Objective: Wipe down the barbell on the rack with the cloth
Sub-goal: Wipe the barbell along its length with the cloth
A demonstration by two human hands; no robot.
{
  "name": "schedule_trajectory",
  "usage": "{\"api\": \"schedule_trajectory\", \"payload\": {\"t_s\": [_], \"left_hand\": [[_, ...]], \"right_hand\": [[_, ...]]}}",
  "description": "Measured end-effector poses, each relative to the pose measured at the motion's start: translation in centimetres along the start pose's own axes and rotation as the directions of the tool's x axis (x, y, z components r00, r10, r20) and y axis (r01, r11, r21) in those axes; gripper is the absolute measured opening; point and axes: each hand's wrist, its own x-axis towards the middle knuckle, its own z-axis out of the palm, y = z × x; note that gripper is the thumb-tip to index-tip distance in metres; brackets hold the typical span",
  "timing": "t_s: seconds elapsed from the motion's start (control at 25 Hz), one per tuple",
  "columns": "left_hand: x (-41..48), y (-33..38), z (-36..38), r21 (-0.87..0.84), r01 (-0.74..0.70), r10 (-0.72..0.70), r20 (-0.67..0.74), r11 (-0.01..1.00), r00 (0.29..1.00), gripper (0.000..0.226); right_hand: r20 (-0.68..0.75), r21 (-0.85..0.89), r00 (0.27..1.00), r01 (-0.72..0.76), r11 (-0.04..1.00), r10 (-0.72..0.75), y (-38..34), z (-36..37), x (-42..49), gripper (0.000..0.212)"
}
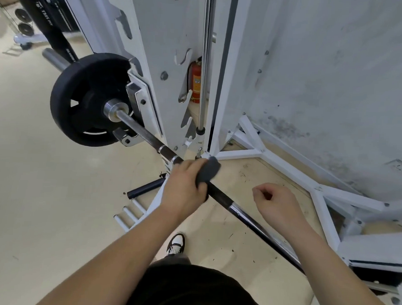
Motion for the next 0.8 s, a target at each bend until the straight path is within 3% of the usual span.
{"api": "schedule_trajectory", "payload": {"t_s": [0.08, 0.2, 0.24, 0.28, 0.32, 0.36, 0.4, 0.44, 0.48, 0.68, 0.72, 0.8], "left_hand": [[-2.9, 1.2, 1.8, 0.041, 0.047, -0.044, -0.080, 0.998, 0.996, 0.066], [-5.4, 2.5, 2.3, -0.074, -0.241, 0.243, 0.014, 0.968, 0.970, 0.065], [-4.6, 2.0, 1.1, -0.150, -0.242, 0.244, -0.011, 0.958, 0.970, 0.061], [-3.7, 1.2, -0.4, -0.252, -0.149, 0.136, -0.068, 0.956, 0.988, 0.056], [-2.8, 0.2, -2.0, -0.394, 0.032, -0.092, -0.134, 0.919, 0.987, 0.051], [-2.0, -1.0, -3.5, -0.533, 0.215, -0.353, -0.172, 0.818, 0.920, 0.049], [-1.3, -2.4, -4.7, -0.640, 0.343, -0.566, -0.177, 0.688, 0.805, 0.046], [-0.6, -3.5, -5.6, -0.708, 0.393, -0.681, -0.169, 0.587, 0.713, 0.043], [0.3, -4.4, -6.1, -0.753, 0.407, -0.731, -0.141, 0.517, 0.668, 0.041], [5.3, -5.6, -6.1, -0.900, 0.400, -0.787, 0.120, 0.171, 0.606, 0.037], [4.7, -5.0, -5.5, -0.892, 0.419, -0.788, 0.131, 0.171, 0.601, 0.039], [2.1, -3.7, -4.8, -0.844, 0.477, -0.722, 0.169, 0.246, 0.671, 0.036]], "right_hand": [[0.028, -0.015, 0.999, 0.028, 0.999, -0.028, -1.0, 0.9, 0.3, 0.025], [0.070, -0.046, 0.996, 0.065, 0.997, -0.062, -2.9, 2.6, 1.3, 0.022], [0.072, -0.052, 0.995, 0.077, 0.996, -0.073, -3.7, 3.0, 1.6, 0.022], [0.074, -0.056, 0.993, 0.094, 0.994, -0.090, -4.4, 3.3, 1.9, 0.022], [0.083, -0.058, 0.991, 0.112, 0.992, -0.107, -5.2, 3.6, 2.1, 0.021], [0.097, -0.062, 0.988, 0.126, 0.990, -0.119, -6.0, 4.0, 2.4, 0.021], [0.117, -0.072, 0.985, 0.138, 0.988, -0.129, -6.9, 4.6, 2.8, 0.021], [0.136, -0.086, 0.981, 0.152, 0.985, -0.140, -7.7, 5.4, 3.3, 0.022], [0.153, -0.101, 0.976, 0.171, 0.980, -0.155, -8.6, 6.2, 3.8, 0.024], [0.191, -0.185, 0.974, 0.155, 0.970, -0.119, -11.6, 10.3, 6.4, 0.033], [0.190, -0.222, 0.977, 0.137, 0.965, -0.095, -11.8, 10.8, 6.6, 0.034], [0.166, -0.301, 0.984, 0.117, 0.946, -0.069, -12.2, 11.4, 7.1, 0.035]]}}
